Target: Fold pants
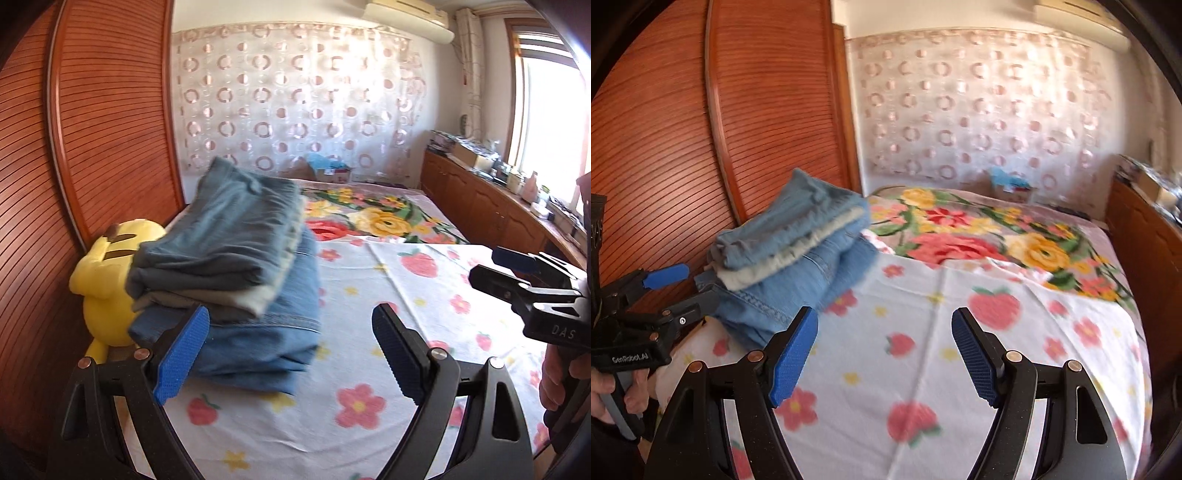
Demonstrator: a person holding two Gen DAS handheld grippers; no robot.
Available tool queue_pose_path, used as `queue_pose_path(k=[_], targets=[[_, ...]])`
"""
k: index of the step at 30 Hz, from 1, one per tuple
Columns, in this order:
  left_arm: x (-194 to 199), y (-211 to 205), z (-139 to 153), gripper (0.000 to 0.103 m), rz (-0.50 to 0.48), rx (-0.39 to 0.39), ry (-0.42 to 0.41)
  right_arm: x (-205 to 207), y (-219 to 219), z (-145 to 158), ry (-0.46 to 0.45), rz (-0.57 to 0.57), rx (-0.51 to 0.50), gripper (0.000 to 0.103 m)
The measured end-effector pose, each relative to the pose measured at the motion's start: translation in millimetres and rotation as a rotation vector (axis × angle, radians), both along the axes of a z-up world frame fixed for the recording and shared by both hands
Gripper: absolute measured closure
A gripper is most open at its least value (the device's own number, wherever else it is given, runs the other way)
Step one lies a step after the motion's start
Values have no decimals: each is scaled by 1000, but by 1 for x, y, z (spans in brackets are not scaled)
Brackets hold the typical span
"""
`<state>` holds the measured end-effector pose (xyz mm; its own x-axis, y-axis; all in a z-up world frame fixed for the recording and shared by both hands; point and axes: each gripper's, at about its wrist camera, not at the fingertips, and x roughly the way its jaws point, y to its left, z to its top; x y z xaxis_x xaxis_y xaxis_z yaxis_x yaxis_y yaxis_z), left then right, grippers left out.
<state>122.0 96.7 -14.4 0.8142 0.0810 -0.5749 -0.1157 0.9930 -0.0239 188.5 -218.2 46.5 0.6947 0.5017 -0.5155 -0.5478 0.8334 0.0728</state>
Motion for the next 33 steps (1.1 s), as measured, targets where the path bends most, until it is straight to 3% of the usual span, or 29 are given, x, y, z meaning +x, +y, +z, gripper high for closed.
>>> queue_pose_path(k=[15, 33], targets=[[-53, -69, 15, 13, -127, -4, 1, -134, -49, 32, -57, -169, 31, 26], [-92, -98, 64, 13, -145, 4, -99, -192, -54, 39, -106, -252, 59, 21]])
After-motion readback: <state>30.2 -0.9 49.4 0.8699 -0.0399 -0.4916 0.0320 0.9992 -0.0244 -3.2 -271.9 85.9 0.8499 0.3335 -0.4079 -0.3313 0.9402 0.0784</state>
